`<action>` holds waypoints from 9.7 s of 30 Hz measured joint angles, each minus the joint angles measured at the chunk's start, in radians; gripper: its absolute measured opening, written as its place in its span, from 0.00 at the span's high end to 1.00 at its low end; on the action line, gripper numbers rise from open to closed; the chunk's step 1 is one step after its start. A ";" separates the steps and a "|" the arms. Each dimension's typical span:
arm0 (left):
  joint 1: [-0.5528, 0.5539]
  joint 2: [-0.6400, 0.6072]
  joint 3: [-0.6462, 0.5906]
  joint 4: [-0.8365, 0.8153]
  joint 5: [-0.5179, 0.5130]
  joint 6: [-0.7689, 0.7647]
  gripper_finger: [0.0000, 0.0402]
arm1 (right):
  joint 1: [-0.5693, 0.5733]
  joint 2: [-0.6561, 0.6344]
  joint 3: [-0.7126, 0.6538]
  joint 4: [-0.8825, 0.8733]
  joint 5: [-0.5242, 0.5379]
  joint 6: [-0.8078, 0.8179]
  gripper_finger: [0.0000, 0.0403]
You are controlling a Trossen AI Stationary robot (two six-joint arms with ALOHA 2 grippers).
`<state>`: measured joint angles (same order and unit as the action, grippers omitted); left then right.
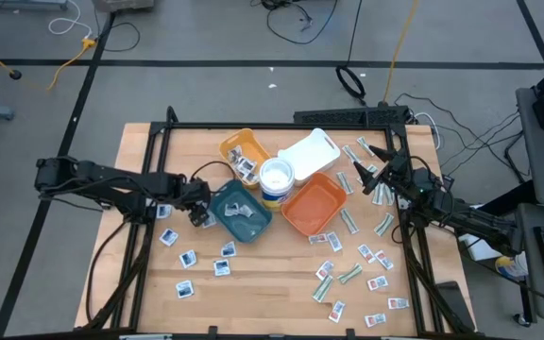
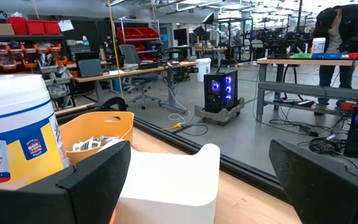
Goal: Pick & Place First Aid Supplies
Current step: Put the blue pad into the blue bin
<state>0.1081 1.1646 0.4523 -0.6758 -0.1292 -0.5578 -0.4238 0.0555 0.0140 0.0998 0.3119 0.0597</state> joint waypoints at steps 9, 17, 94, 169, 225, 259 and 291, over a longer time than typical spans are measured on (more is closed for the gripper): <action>-0.001 -0.003 -0.036 0.030 0.044 -0.029 0.47 | 0.000 0.000 0.000 0.000 0.000 0.000 0.06; 0.000 -0.002 -0.037 0.029 0.044 -0.065 0.87 | 0.000 0.000 0.000 0.000 0.000 0.000 0.06; -0.203 0.584 0.782 -0.244 0.046 -0.328 0.76 | 0.000 0.000 0.000 0.000 0.000 0.000 0.06; 0.563 0.367 0.282 -0.474 0.099 -0.414 0.43 | 0.000 0.000 0.000 0.000 0.000 0.000 0.06; 0.482 0.309 0.481 -0.526 0.017 -0.268 1.00 | 0.000 0.000 0.000 0.000 0.000 0.000 0.06; -0.043 0.453 0.889 -0.538 0.046 -0.168 1.00 | 0.000 0.000 0.000 0.000 0.000 0.000 0.06; -0.115 0.332 0.727 -0.383 0.162 -0.150 0.43 | 0.000 0.000 0.000 0.000 0.000 0.000 0.06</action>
<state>-0.0071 1.4969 1.1790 -1.0592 0.0332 -0.7079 -0.4240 0.0555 0.0142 0.0998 0.3120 0.0599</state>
